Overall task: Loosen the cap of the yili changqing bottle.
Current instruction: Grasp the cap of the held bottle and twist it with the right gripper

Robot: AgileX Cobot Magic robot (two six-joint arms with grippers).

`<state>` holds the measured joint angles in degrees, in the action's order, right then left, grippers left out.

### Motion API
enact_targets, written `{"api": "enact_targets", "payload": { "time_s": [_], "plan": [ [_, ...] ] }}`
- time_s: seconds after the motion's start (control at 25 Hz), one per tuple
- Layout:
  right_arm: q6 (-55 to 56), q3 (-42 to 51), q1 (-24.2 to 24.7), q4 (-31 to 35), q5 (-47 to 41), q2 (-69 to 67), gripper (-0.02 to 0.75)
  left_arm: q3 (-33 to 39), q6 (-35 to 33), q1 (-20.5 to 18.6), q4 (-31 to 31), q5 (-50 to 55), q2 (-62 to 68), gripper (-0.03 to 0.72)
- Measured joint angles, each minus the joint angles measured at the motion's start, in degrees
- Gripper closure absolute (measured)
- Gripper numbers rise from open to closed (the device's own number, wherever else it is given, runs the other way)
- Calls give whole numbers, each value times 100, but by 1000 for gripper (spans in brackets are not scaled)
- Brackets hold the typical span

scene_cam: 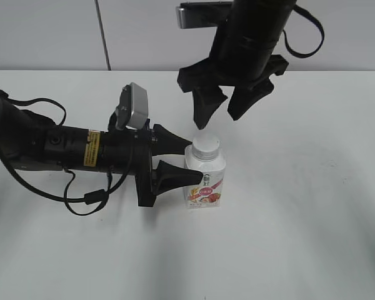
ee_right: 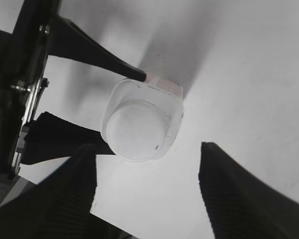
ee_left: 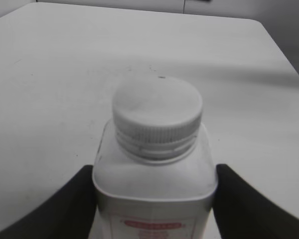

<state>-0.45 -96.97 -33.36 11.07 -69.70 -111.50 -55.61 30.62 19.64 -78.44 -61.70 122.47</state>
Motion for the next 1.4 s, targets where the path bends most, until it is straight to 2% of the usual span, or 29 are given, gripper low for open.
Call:
{"api": "enact_targets", "payload": {
  "time_s": [0.76, 0.84, 1.0, 1.16, 1.32, 1.4],
  "plan": [
    [187, -39, -73, 299, 0, -671, 236, 0, 0, 0, 0, 0, 0, 255],
    [187, -69, -73, 299, 0, -671, 258, 0, 0, 0, 0, 0, 0, 255],
    [192, -103, -73, 273, -7, -671, 351, 0, 0, 0, 0, 0, 0, 255],
    [151, -104, -73, 243, -10, -671, 353, 0, 0, 0, 0, 0, 0, 255],
    [-601, -104, -73, 238, -10, -671, 353, 0, 0, 0, 0, 0, 0, 255],
    [-1684, -109, -73, 238, -10, -671, 353, 0, 0, 0, 0, 0, 0, 255]
  ]
}}
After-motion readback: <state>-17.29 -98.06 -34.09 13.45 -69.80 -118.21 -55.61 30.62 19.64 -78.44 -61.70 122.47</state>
